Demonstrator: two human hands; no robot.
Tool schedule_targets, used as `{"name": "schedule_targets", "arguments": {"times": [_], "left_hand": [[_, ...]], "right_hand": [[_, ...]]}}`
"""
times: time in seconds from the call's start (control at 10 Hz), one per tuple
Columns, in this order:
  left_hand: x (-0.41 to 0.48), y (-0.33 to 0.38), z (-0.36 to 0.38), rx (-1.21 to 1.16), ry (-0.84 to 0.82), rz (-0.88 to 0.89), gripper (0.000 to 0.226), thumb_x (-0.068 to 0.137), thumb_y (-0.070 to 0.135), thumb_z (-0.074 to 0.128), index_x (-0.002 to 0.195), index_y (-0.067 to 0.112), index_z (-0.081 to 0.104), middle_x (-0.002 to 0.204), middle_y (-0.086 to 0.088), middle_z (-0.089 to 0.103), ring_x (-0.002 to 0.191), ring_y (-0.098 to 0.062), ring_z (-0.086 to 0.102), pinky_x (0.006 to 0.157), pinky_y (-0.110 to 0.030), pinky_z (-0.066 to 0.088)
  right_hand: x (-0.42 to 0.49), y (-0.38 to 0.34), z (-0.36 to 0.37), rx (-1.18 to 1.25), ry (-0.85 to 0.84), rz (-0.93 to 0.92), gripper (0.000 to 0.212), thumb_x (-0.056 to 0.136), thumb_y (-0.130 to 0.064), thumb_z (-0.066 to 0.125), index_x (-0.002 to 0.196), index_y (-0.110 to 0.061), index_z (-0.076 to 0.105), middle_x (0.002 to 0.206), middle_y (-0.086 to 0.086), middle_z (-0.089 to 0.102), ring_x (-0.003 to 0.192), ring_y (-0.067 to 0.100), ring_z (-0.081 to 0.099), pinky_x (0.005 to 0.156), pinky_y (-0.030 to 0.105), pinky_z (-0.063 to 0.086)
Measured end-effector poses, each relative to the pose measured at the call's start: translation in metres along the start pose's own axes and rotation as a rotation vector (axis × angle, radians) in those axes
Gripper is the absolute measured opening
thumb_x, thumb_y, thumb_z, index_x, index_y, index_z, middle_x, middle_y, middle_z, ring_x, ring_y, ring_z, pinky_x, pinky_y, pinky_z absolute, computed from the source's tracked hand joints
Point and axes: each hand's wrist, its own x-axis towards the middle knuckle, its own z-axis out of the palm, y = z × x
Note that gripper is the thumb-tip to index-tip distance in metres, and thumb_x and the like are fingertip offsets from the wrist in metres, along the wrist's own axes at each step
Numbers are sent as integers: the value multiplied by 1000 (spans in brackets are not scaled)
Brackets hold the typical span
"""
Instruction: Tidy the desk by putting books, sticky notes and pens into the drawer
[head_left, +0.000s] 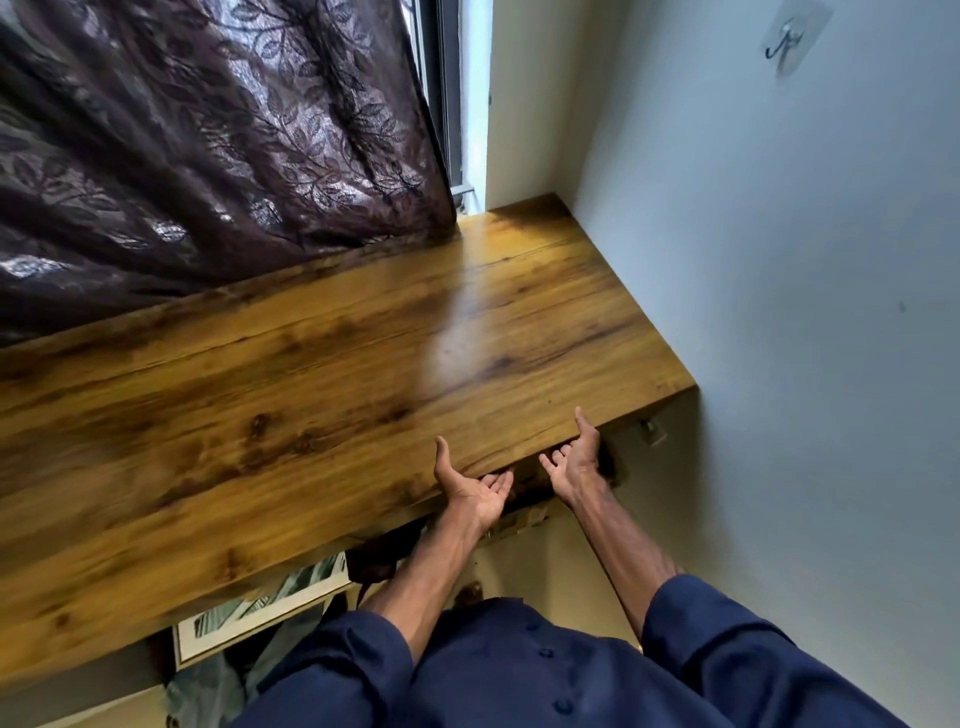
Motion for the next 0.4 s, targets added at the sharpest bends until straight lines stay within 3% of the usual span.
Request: {"name": "schedule_targets", "arguments": {"times": [0.1, 0.2, 0.3, 0.4], "left_hand": [[-1, 1, 0, 54, 7, 17, 125, 79, 74, 62, 160, 0, 2, 165, -26, 15, 148, -42, 31, 123, -43, 31], [-4, -2, 1, 280, 7, 24, 109, 89, 72, 51, 159, 0, 8, 158, -29, 32, 140, -41, 44, 120, -44, 37], [-6, -5, -3, 815, 65, 76, 82, 102, 62, 35, 156, 1, 27, 145, -25, 53, 130, -35, 57, 111, -43, 47], [-21, -8, 1, 1272, 130, 323, 47, 103, 44, 49, 133, 8, 58, 131, -17, 66, 112, -29, 67, 99, -42, 55]], "right_hand": [[4, 0, -7, -43, 1, -7, 81, 99, -46, 54, 161, -11, 15, 167, 19, 10, 155, 37, 16, 122, 51, 31], [1, -3, -11, -296, 90, -70, 54, 99, -25, 60, 145, 0, 47, 151, 25, 44, 136, 36, 50, 109, 45, 48], [-8, -1, -11, -703, 223, -213, 20, 92, -11, 58, 100, 1, 72, 108, 20, 74, 83, 24, 65, 73, 34, 52], [-25, -6, 7, -907, 151, -358, 29, 93, -17, 59, 120, -10, 64, 113, 9, 68, 93, 21, 62, 74, 32, 49]]}}
